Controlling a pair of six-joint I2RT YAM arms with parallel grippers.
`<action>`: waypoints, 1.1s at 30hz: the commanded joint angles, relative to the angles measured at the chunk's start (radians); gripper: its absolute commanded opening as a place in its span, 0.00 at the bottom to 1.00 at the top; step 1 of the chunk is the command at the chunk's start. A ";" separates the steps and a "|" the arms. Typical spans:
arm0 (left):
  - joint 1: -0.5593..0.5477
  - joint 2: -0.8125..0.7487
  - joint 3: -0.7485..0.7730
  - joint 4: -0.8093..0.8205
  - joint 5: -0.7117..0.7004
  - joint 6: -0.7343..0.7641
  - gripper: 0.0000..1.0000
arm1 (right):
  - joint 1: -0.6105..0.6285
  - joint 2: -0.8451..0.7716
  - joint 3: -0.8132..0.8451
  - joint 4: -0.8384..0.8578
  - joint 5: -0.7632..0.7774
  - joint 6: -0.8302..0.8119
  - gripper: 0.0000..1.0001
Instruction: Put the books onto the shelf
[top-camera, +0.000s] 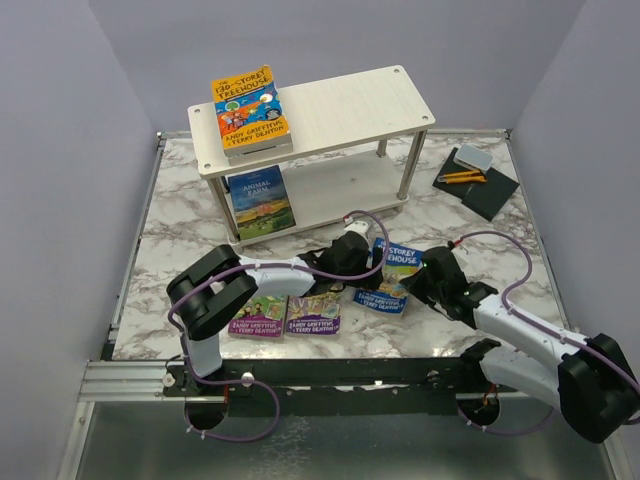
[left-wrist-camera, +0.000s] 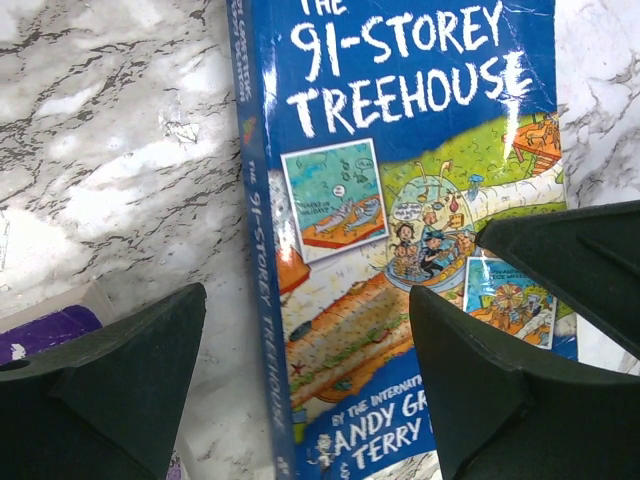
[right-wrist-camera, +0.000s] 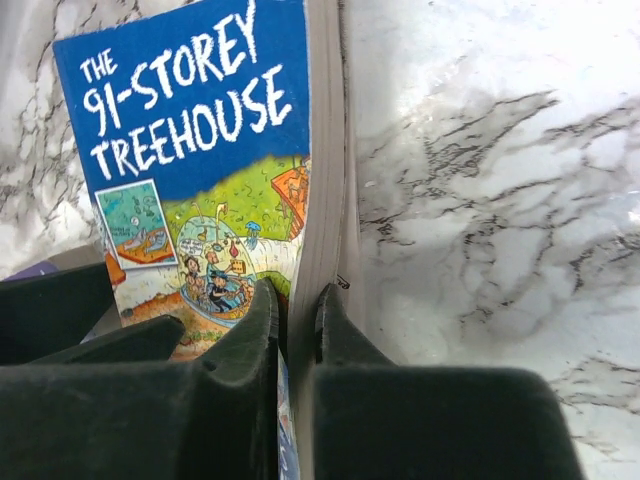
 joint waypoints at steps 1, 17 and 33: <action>0.011 0.018 -0.043 -0.116 -0.012 0.014 0.85 | 0.003 0.035 -0.059 -0.066 -0.028 0.007 0.00; 0.090 0.121 -0.130 0.100 0.326 -0.109 0.85 | 0.002 -0.051 -0.084 -0.124 -0.056 0.049 0.00; 0.096 0.249 -0.139 0.307 0.603 -0.229 0.63 | 0.002 -0.188 -0.139 -0.168 -0.096 0.100 0.00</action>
